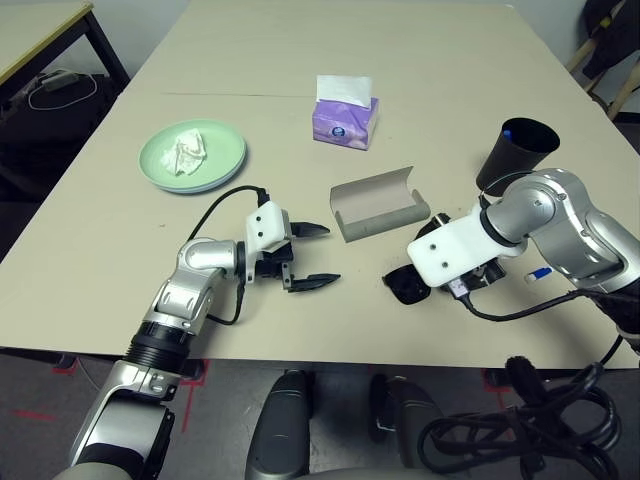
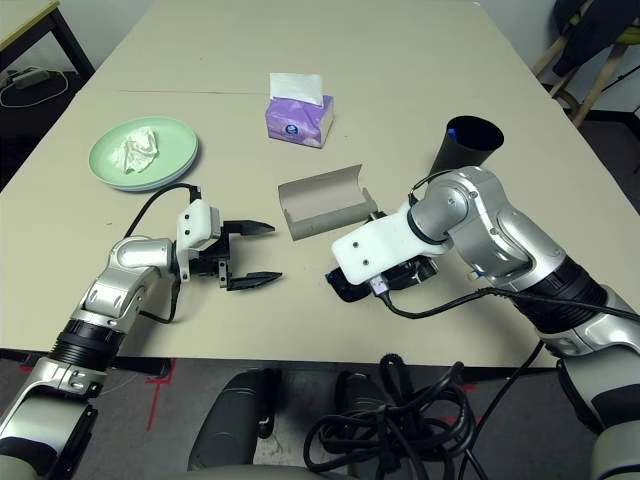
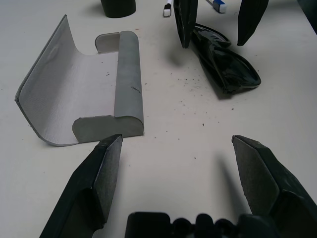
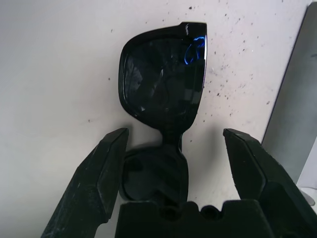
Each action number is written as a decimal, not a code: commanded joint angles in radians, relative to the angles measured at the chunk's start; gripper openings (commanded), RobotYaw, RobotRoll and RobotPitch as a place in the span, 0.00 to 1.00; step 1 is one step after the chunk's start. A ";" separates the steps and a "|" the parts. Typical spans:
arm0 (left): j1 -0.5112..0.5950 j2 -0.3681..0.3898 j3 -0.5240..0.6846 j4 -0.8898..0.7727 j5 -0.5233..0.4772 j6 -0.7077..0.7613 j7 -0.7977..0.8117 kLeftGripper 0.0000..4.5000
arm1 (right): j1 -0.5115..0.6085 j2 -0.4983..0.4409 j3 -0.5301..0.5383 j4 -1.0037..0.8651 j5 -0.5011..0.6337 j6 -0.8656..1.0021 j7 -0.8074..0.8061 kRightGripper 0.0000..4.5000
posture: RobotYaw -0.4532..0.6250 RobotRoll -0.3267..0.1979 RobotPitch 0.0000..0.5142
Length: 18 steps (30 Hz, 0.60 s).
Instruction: Organize and tidy the items on the table.
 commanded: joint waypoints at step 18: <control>0.005 0.013 -0.011 -0.013 0.014 0.003 0.003 1.00 | -0.027 0.008 -0.004 0.035 -0.002 -0.017 0.026 0.08 | 0.59 0.62 0.28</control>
